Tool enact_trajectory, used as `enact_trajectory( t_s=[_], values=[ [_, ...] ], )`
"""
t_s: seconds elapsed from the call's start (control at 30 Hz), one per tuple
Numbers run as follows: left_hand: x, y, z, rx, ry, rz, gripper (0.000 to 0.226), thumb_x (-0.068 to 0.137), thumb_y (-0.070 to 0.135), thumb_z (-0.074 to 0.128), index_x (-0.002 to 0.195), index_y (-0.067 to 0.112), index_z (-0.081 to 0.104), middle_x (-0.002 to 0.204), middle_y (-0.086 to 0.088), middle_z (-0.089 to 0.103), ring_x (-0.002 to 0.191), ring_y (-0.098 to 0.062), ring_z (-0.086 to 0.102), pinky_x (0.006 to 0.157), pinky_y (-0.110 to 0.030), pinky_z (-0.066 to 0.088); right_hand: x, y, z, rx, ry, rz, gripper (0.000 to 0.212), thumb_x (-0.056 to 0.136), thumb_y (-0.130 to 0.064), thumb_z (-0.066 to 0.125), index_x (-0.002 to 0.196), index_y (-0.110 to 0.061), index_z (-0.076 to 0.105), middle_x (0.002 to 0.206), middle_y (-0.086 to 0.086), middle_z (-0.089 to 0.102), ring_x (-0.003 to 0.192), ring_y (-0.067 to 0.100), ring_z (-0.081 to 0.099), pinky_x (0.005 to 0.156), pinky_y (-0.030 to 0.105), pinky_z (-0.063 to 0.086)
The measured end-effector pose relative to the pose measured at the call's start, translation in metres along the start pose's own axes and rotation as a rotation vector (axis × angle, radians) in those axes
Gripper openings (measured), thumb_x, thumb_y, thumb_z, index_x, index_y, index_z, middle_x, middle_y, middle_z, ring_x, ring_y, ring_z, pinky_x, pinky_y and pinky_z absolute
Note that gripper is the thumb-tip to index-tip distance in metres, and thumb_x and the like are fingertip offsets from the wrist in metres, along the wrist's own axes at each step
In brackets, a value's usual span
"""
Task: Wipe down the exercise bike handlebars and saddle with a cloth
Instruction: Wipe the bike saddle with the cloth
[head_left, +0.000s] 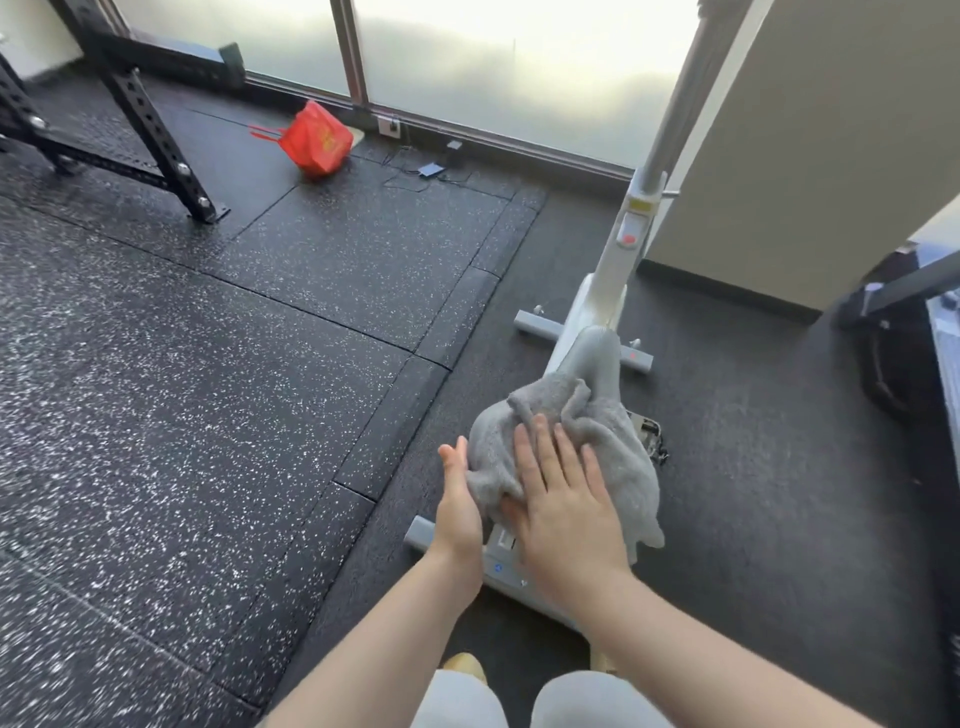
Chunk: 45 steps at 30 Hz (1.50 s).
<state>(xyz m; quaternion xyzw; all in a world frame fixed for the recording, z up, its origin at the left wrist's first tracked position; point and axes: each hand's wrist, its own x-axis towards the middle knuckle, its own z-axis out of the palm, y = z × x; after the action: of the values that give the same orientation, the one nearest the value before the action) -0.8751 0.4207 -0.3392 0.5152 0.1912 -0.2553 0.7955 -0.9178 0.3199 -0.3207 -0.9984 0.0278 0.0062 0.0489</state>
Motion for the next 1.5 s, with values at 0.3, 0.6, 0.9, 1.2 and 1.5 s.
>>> enact_trajectory(
  t_s=[0.3,0.6,0.9,1.2,1.5],
  values=[
    [0.001,-0.005,-0.002,0.001,-0.005,0.003,0.057,0.099,0.057,0.016,0.131,0.026,0.052,0.131,0.008,0.058,0.123,-0.004,0.048,0.107,-0.025,0.034,-0.003,-0.007,-0.008,0.061,-0.045,0.087,0.071,0.088,-0.043,0.03,0.142,0.002,0.041,0.147,0.021,0.04,0.136,0.031,0.04,0.111,0.045,0.018],
    [-0.005,-0.01,0.014,0.001,0.068,0.081,0.09,0.081,0.079,0.043,0.143,0.014,0.043,0.144,0.004,0.047,0.132,-0.008,0.042,0.11,-0.029,0.037,0.03,-0.012,-0.018,0.052,-0.066,0.021,0.067,0.089,-0.044,0.022,0.146,-0.014,0.04,0.153,0.013,0.033,0.142,0.03,0.03,0.113,0.048,0.028],
    [0.003,0.003,0.009,0.017,0.091,0.099,0.046,0.105,0.032,0.028,0.14,0.008,0.046,0.139,-0.005,0.052,0.129,-0.014,0.049,0.112,-0.029,0.034,0.044,-0.019,-0.02,0.062,-0.134,-0.126,0.059,0.085,-0.038,0.028,0.129,-0.016,0.06,0.142,0.009,0.05,0.137,0.029,0.04,0.114,0.047,0.026],
    [0.006,0.007,0.01,0.031,0.042,0.128,0.039,0.104,0.039,0.026,0.115,0.024,0.061,0.11,0.008,0.067,0.093,0.008,0.064,0.081,-0.014,0.046,0.059,-0.019,-0.015,0.106,-0.118,-0.055,0.067,0.086,-0.045,0.021,0.137,-0.016,0.052,0.143,0.005,0.049,0.138,0.023,0.038,0.113,0.036,0.009],
    [0.004,0.017,0.021,0.065,0.006,0.155,0.049,0.103,0.044,0.021,0.133,0.021,0.051,0.122,0.006,0.064,0.107,-0.001,0.061,0.098,-0.021,0.046,0.08,0.001,-0.018,0.086,-0.129,-0.13,0.057,0.099,-0.048,0.018,0.15,-0.023,0.029,0.159,-0.003,0.021,0.148,0.016,0.009,0.117,0.036,-0.005]
  ],
)
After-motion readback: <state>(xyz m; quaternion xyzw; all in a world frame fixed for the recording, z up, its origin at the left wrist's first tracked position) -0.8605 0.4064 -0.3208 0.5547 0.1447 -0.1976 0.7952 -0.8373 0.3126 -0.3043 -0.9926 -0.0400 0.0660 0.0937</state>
